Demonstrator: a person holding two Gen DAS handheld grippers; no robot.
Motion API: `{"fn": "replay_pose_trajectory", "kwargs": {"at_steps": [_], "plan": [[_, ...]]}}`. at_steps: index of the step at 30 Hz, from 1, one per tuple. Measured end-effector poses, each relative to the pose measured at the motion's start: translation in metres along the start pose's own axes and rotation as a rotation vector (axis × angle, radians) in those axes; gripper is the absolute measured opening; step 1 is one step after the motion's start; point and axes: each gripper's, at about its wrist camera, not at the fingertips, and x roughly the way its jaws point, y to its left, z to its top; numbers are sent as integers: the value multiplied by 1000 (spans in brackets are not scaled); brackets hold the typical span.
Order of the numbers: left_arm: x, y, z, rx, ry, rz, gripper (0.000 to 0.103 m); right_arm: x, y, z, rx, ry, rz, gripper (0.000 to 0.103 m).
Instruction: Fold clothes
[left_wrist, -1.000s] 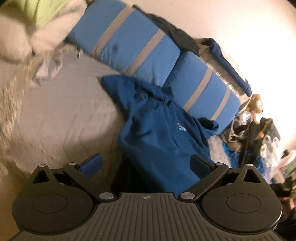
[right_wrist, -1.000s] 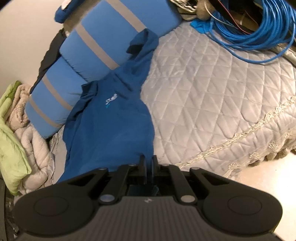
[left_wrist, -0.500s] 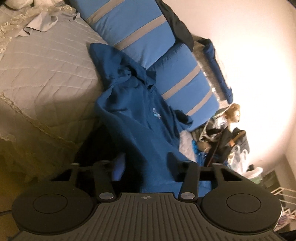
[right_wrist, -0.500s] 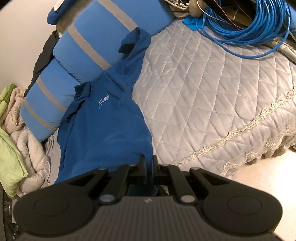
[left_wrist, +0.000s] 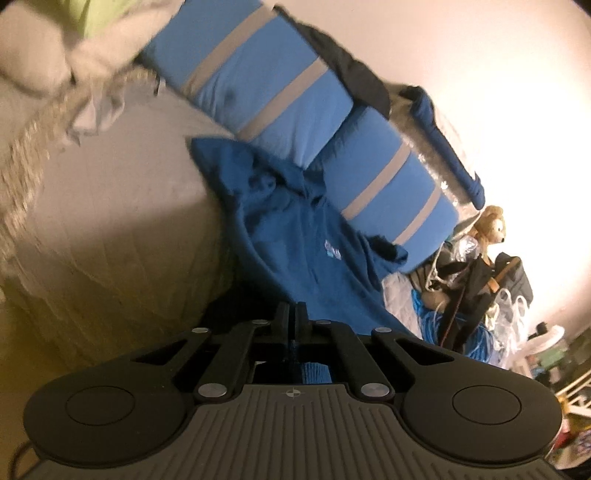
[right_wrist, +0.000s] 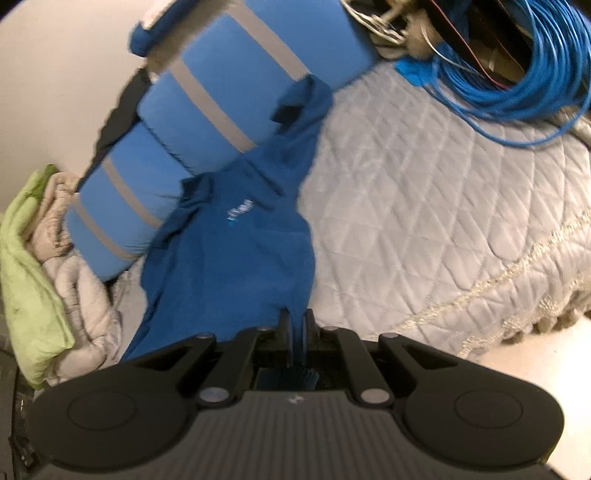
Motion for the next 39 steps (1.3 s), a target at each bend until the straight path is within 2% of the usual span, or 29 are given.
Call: {"fn": "replay_pose_trajectory", "kwargs": {"at_steps": [5,10,15,20,21,22,23,25,26,27,28,32,36,39], "plan": [[-17,-13,4,26,-19,54,2,-24,22,-4,-36,-30,41,4],[-13,-11,-4,36,23,132,3,-34,19,-19,-15,-8,42,4],[30,11,-22,23,162,221,3,-10,-8,-37,53,62,-2,4],[38,19,-26,18,153,228,6,9,-21,-43,63,98,-46,4],[36,20,-24,17,140,229,12,11,-22,-42,56,105,-51,5],[34,20,-22,17,124,235,25,13,-20,-42,34,115,-52,8],[30,20,-20,31,97,264,33,12,-16,-39,1,110,-59,15],[20,15,-12,64,32,328,57,3,-7,-28,-59,59,-87,55],[15,13,-8,80,7,345,61,-1,-3,-22,-89,33,-101,68],[9,9,-2,102,-25,361,67,-5,2,-16,-119,8,-115,93],[3,7,4,120,-52,373,69,-9,6,-11,-149,-18,-129,103],[-19,-8,29,196,-144,432,71,-26,24,12,-269,-122,-185,103],[-44,-19,54,223,-216,457,71,-43,42,34,-388,-225,-241,103],[-62,-32,69,255,-265,464,71,-66,49,62,-407,-323,-278,103]]}}
